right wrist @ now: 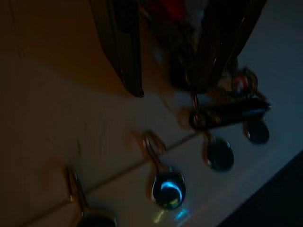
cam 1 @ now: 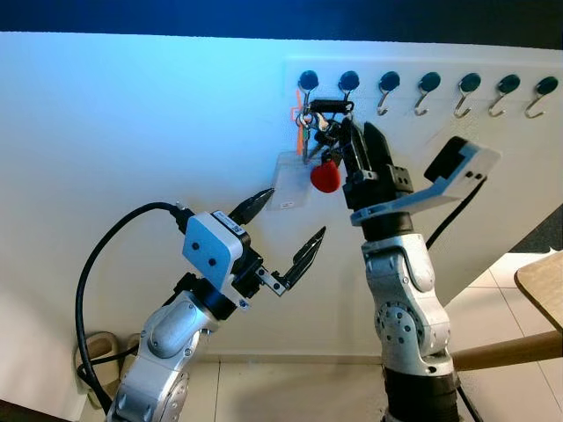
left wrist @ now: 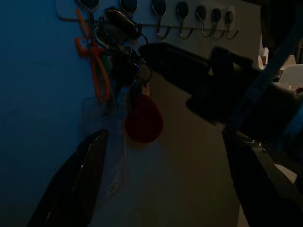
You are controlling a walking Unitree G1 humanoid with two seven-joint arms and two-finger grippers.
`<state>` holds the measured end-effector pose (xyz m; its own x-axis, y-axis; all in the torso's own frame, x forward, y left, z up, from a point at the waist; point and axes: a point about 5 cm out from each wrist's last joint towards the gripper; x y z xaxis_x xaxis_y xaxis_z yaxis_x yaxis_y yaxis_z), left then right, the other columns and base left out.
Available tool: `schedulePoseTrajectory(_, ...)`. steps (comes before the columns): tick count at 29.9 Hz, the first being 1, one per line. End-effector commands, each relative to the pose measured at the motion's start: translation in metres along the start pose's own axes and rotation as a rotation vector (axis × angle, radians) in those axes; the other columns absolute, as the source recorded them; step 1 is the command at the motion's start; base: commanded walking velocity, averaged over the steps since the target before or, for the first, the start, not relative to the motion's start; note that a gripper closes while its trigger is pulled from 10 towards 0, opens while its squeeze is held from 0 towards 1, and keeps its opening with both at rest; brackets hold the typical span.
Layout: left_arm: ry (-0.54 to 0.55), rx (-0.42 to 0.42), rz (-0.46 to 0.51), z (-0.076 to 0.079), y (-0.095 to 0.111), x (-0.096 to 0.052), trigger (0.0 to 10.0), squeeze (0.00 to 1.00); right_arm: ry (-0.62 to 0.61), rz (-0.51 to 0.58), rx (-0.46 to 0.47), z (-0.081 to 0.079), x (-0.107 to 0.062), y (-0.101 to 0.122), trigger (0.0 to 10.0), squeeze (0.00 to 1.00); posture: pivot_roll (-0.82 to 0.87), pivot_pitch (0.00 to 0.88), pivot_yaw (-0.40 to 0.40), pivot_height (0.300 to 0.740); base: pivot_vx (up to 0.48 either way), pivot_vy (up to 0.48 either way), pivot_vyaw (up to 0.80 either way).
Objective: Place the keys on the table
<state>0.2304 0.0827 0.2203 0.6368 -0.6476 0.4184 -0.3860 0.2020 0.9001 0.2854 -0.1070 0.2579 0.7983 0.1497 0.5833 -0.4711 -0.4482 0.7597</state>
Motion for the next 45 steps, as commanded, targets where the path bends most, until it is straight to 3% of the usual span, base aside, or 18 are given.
schedulePoseTrajectory(1,-0.007,0.005,-0.010,0.002,-0.002,-0.001,10.0,0.00,-0.021,-0.022,-0.018,0.006,-0.007,-0.005,10.0,0.00,0.06,0.136,-0.032,0.740,0.000,0.000,0.00)
schedulePoseTrajectory(12,0.002,0.014,-0.003,0.001,-0.001,0.000,10.0,0.00,-0.013,-0.060,-0.079,0.012,-0.020,-0.015,10.0,0.00,0.06,0.138,-0.030,0.740,0.000,0.000,0.00)
schedulePoseTrajectory(20,0.007,0.018,0.001,0.000,0.000,0.000,10.0,0.00,0.200,-0.059,-0.156,-0.008,-0.023,-0.014,10.0,0.00,0.07,0.134,-0.030,0.740,0.000,0.000,0.00)
schedulePoseTrajectory(25,0.009,0.019,0.004,-0.001,0.000,0.000,10.0,0.00,0.239,-0.048,-0.174,-0.012,-0.024,-0.011,10.0,0.00,0.07,0.131,-0.030,0.740,0.000,0.000,0.00)
schedulePoseTrajectory(45,0.001,0.015,0.007,0.000,0.000,0.001,10.0,0.00,0.180,0.036,-0.299,-0.012,0.004,0.006,10.0,0.00,0.07,0.123,-0.029,0.740,0.000,0.000,0.00)
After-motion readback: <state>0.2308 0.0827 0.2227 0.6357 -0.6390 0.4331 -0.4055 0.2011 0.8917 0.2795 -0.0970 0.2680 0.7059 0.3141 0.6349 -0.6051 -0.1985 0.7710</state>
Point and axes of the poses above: a point about 5 cm out from each wrist's last joint towards the gripper, its own x axis pointing out of the wrist towards the gripper, its own y axis along the axis of the wrist's last joint, z = x × y, and after that the axes turned 5 degrees about -x, right-handed
